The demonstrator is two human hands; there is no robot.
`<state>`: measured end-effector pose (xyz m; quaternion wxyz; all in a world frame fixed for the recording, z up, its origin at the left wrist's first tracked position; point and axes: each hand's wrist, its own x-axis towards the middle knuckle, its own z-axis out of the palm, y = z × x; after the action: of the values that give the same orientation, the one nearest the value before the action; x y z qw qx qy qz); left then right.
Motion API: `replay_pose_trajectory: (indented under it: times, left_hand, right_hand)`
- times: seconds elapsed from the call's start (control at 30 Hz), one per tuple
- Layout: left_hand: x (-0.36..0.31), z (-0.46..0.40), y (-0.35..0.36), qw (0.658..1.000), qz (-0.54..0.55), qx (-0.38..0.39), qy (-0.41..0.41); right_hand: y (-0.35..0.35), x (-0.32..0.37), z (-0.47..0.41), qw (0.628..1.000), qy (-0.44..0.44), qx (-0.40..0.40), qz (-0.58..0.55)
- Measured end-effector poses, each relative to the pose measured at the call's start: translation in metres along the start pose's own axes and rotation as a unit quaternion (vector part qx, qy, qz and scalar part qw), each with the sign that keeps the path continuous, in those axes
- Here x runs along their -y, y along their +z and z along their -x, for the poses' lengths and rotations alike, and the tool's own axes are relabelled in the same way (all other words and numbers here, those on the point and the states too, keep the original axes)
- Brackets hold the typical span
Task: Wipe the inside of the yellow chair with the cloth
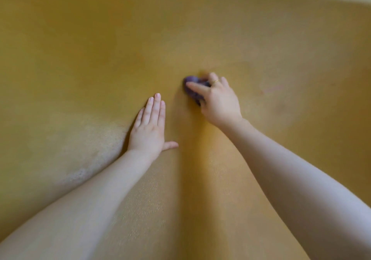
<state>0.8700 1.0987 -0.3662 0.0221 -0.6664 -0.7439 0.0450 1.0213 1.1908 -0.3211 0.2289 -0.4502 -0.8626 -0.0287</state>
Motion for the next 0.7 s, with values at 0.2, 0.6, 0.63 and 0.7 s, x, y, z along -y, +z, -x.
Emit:
replay_pose_trajectory:
  times: [0.2,0.6,0.63,0.7]
  left_hand:
    - [0.000,-0.003,0.004,1.000,-0.005,0.007,-0.004]
    - [0.009,0.005,-0.017,0.999,-0.027,0.008,0.024]
    - [0.018,0.007,-0.023,0.998,-0.046,0.013,0.033]
    - [0.041,0.009,-0.035,0.997,-0.074,0.004,0.022]
  right_hand:
    - [-0.004,-0.024,-0.016,0.953,0.211,-0.209,-0.066]
    - [0.032,0.047,0.015,1.000,-0.010,0.021,-0.004]
    - [0.025,0.038,0.011,1.000,0.009,0.012,0.005]
    - [0.009,0.018,-0.004,0.994,0.090,-0.057,-0.002]
